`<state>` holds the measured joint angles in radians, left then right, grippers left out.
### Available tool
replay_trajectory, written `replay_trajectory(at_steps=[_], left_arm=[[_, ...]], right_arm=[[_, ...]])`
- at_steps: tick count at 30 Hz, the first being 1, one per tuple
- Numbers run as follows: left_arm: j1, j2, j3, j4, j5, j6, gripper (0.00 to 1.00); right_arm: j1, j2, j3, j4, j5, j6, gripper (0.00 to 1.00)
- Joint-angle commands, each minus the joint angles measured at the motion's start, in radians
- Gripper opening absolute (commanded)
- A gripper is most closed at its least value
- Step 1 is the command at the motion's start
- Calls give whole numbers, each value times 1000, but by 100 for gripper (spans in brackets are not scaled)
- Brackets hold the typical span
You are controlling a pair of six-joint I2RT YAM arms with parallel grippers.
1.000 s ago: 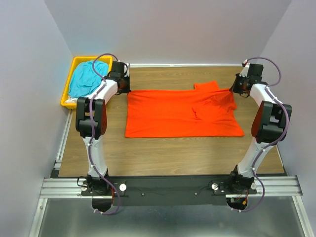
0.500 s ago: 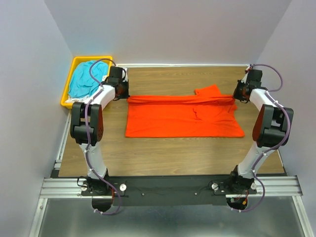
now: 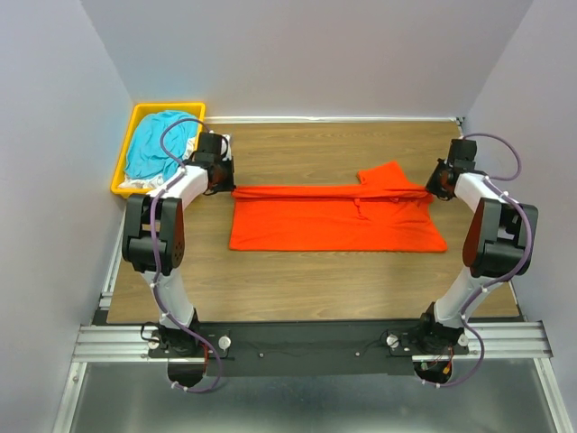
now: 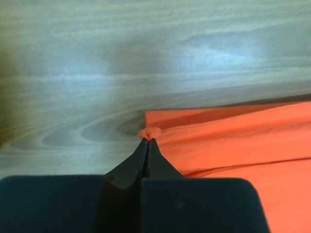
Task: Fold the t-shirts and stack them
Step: Fold the tshirt
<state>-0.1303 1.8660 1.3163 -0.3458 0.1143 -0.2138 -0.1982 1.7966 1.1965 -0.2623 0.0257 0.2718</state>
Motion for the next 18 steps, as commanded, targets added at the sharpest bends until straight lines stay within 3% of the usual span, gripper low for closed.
replay_trajectory(at_steps=[1, 15, 18], left_arm=[[11, -42, -41, 19, -2, -6, 0], [11, 7, -137, 65, 22, -9, 0], [11, 13, -135, 68, 31, -4, 0]], right_arm=[[-7, -25, -38, 21, 79, 50, 1], [-12, 43, -89, 28, 119, 112, 1], [-12, 46, -86, 28, 100, 112, 4]])
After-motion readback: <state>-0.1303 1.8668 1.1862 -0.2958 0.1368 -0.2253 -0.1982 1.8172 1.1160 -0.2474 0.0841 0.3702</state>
